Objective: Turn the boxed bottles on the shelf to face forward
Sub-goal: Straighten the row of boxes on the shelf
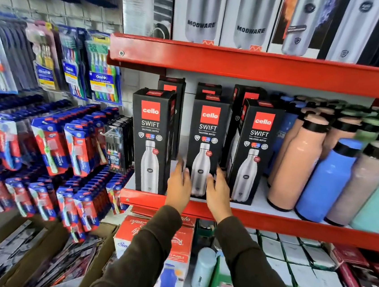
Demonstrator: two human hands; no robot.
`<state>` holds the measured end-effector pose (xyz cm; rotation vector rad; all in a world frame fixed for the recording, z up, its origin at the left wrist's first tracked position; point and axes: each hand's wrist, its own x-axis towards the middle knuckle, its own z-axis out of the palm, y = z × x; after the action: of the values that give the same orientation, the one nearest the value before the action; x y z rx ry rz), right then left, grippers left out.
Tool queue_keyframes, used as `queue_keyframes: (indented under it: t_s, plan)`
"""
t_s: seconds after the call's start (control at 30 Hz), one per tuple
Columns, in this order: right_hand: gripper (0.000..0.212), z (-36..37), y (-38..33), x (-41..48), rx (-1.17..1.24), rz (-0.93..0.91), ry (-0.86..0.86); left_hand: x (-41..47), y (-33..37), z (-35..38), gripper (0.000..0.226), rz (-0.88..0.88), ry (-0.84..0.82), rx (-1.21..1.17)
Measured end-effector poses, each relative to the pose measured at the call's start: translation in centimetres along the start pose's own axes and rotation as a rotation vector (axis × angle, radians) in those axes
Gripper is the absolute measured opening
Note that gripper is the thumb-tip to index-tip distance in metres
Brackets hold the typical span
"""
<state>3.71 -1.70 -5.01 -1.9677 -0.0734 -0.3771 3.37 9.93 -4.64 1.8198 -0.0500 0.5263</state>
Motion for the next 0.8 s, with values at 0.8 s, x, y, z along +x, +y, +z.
queue_keyframes:
  t_s: [0.8]
  plan:
    - [0.043,-2.2,-0.7,-3.5,0.083,-0.115,-0.026,-2.9,1.0,-1.9,0.039,-0.029,0.014,-0.027]
